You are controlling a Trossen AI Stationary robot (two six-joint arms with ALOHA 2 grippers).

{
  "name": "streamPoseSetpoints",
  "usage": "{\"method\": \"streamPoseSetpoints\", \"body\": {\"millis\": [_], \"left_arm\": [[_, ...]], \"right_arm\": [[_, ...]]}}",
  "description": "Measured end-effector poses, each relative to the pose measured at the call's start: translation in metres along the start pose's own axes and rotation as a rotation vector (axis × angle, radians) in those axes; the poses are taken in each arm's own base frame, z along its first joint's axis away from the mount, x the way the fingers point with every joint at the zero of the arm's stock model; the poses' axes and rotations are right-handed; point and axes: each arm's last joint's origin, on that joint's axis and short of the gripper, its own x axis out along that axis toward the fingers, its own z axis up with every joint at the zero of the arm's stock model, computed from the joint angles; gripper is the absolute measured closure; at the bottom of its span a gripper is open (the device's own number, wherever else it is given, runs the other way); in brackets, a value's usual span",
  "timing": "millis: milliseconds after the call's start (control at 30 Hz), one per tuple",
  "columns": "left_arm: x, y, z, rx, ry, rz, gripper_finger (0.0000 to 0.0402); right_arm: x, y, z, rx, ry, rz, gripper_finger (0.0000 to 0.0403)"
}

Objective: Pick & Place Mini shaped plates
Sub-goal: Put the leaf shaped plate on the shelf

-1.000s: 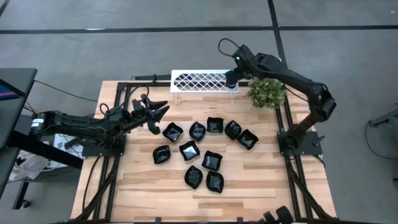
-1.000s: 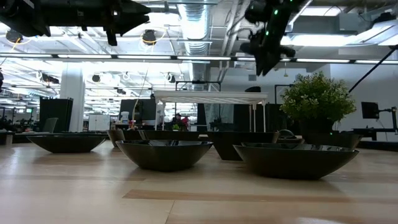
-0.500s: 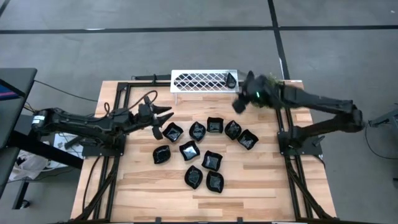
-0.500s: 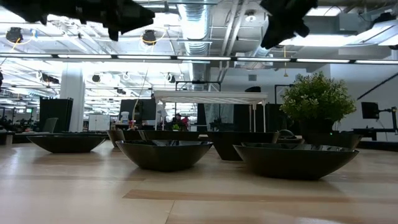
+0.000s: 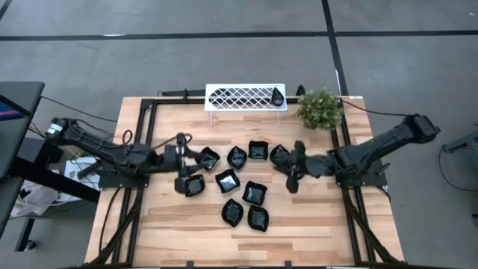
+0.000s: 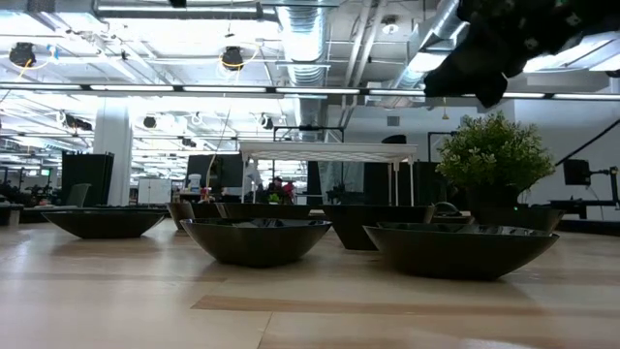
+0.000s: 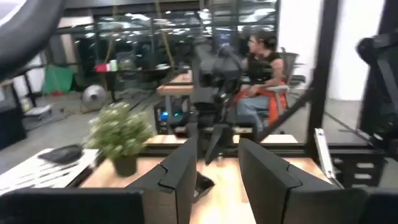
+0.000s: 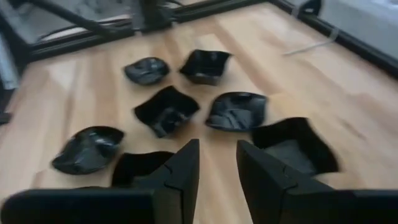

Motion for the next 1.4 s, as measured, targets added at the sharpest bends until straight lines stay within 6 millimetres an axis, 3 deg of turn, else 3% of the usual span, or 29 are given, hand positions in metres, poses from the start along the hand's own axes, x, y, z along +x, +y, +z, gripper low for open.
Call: {"method": "streamPoseSetpoints", "body": {"millis": [167,333,500,767,1033,1400], "left_arm": [[0.014,-0.025,0.007,0.024,0.071,0.003,0.0279],[0.037,-0.031,0.0,0.106,0.309,0.016,0.0279],[0.039,-0.016,-0.022,0.191,0.54,0.049,0.0279],[0.034,0.019,-0.063,0.048,0.805,-0.025,0.0279],[0.019,0.044,-0.107,0.178,0.95,-0.03,0.0279],[0.009,0.052,-0.129,0.165,0.98,0.002,0.0279]], "right_arm": [[0.004,0.017,-0.008,-0.038,-0.005,0.064,0.0301],[0.002,0.025,-0.008,-0.057,-0.029,0.111,0.0301],[-0.002,0.03,-0.012,-0.113,-0.013,0.141,0.0301],[-0.009,0.037,-0.022,-0.214,0.038,0.176,0.0301],[-0.01,0.039,-0.023,-0.22,0.042,0.185,0.0301],[-0.01,0.039,-0.023,-0.219,0.042,0.185,0.0301]]}}
